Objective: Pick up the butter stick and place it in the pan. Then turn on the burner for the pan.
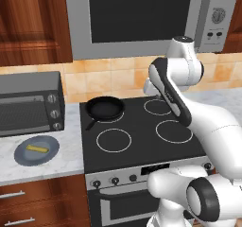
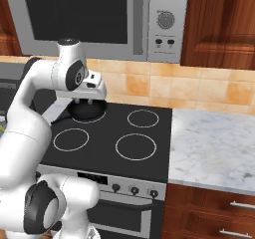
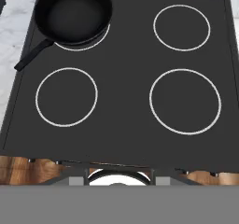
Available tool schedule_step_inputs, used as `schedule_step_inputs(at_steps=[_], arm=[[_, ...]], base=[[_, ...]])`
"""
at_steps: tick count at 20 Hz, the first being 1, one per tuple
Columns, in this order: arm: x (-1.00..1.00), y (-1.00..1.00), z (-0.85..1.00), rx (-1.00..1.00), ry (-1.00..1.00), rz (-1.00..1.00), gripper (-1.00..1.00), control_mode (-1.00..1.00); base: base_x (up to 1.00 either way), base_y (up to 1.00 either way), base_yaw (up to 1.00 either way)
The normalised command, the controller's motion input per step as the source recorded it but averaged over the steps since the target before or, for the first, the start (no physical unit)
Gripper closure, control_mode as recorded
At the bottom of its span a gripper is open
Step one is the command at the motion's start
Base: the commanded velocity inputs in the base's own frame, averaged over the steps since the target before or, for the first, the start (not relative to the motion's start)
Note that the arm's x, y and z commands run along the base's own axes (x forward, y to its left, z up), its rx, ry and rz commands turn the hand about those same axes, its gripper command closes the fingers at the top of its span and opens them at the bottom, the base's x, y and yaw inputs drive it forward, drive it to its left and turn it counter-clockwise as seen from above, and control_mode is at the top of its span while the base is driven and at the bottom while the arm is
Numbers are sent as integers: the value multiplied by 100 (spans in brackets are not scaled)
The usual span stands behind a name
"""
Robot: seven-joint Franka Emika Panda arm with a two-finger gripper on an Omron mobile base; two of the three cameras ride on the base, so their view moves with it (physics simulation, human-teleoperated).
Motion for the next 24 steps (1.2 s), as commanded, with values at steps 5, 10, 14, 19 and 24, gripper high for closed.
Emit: schedule_step_inputs(at_steps=[5, 10, 14, 19, 24], arm=[[-11, 2, -3, 0, 0, 0, -100, -100], [-22, 34, -24, 0, 0, 0, -100, -100], [-24, 58, -33, 0, 0, 0, -100, -100], [-23, 60, -27, 0, 0, 1, -100, -100], [-12, 57, -22, 0, 1, 6, -100, -100]], base=[[0, 0, 0], [0, 0, 0], [0, 0, 0], [0, 0, 0], [0, 0, 0]])
